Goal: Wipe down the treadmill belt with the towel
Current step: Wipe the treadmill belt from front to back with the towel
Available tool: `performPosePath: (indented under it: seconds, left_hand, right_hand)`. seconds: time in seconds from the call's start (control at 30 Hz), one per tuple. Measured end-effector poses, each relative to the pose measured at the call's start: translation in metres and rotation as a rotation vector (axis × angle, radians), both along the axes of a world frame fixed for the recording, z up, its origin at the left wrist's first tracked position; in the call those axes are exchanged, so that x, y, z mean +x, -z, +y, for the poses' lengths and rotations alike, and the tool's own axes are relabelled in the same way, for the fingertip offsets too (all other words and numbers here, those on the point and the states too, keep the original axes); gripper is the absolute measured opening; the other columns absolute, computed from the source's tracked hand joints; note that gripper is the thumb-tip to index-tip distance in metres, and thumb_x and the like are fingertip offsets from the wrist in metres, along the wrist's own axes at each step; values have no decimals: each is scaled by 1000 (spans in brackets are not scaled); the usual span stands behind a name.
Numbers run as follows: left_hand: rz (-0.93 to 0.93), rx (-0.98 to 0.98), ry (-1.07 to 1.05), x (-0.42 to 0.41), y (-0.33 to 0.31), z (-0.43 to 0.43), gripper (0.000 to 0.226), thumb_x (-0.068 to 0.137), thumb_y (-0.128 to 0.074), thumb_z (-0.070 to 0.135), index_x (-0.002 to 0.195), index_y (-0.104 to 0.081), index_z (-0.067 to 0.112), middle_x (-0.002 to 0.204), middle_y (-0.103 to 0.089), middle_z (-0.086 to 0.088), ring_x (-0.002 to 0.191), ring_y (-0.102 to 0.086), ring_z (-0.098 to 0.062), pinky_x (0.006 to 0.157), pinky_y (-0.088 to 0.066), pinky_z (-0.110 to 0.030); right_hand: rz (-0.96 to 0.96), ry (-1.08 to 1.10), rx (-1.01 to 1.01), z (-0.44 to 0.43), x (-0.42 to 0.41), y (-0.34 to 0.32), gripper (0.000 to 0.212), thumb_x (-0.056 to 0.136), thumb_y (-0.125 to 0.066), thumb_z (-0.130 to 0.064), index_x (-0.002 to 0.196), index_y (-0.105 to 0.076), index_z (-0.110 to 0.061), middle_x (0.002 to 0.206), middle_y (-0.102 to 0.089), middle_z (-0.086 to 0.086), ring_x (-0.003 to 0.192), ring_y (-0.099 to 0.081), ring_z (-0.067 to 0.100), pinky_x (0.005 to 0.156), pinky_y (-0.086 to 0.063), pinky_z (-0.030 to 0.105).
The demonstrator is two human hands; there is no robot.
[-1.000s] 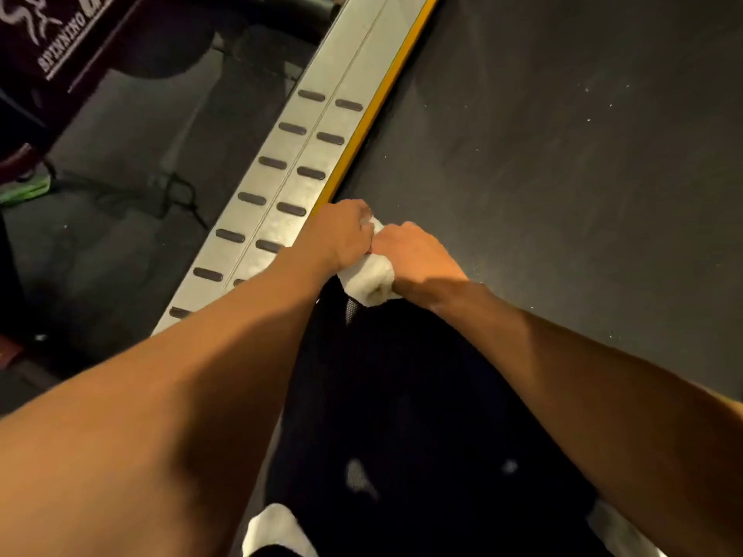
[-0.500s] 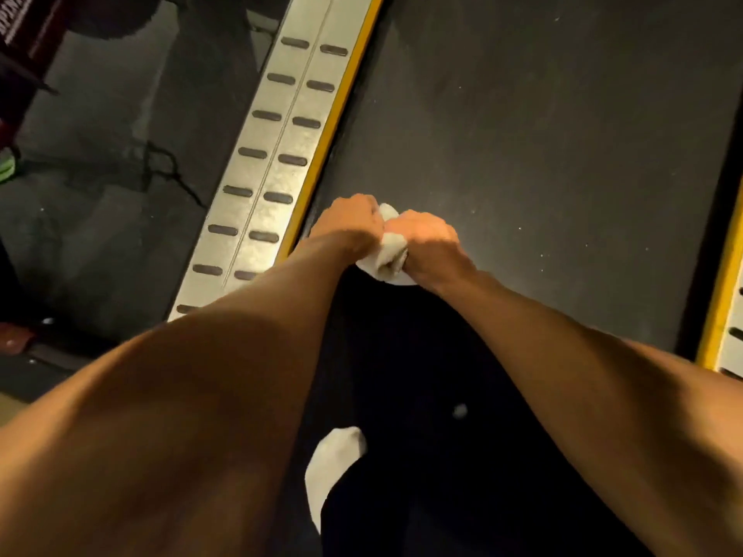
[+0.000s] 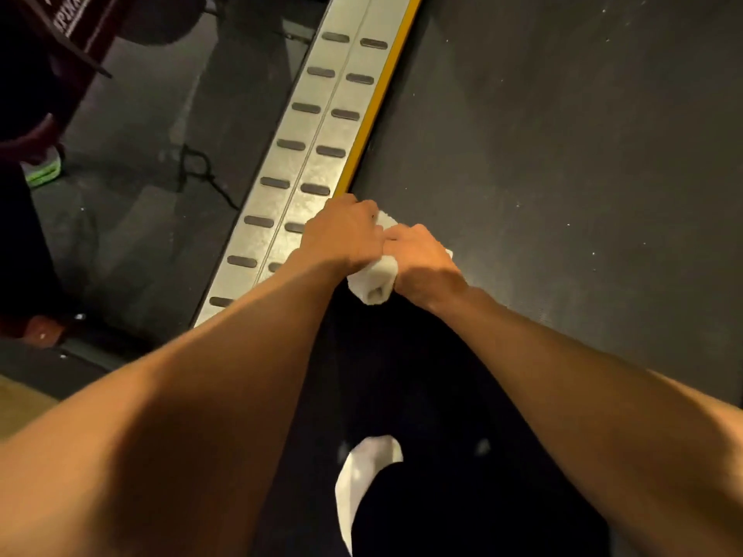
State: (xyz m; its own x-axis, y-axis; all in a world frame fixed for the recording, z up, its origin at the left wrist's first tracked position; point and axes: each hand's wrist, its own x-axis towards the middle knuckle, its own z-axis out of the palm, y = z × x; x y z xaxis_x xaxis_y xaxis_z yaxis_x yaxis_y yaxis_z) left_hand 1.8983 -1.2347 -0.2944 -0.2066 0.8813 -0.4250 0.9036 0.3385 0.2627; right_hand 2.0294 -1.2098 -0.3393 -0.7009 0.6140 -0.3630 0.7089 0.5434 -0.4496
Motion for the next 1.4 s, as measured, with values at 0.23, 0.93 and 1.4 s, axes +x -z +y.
performPosePath:
  seconds: [0.23, 0.93, 1.4]
  left_hand:
    - [-67, -51, 65, -16, -8, 3, 42, 100, -34, 35, 138, -46, 23, 139, -45, -13, 123, -49, -35, 101, -39, -41]
    - [338, 172, 131, 9, 12, 42, 29, 98, -43, 32, 118, -57, 17, 117, -51, -13, 98, -60, -36, 72, -38, -38]
    - [326, 291, 59, 14, 19, 36, 32, 100, -35, 31, 120, -56, 16, 117, -53, -15, 98, -58, -39, 69, -31, -37]
  right_hand:
    - [26, 220, 97, 44, 6, -13, 14, 70, -55, -17, 61, -51, -27, 68, -50, -9, 81, -61, 22, 62, -40, 25]
    - [181, 0, 357, 24, 17, 20, 43, 70, -57, 0, 109, -63, -17, 115, -58, 2, 99, -50, 30, 75, -42, 40]
    - [80, 158, 470, 62, 5, 17, 28, 78, -59, -7, 99, -62, -26, 99, -58, 0, 87, -52, 29, 67, -40, 36]
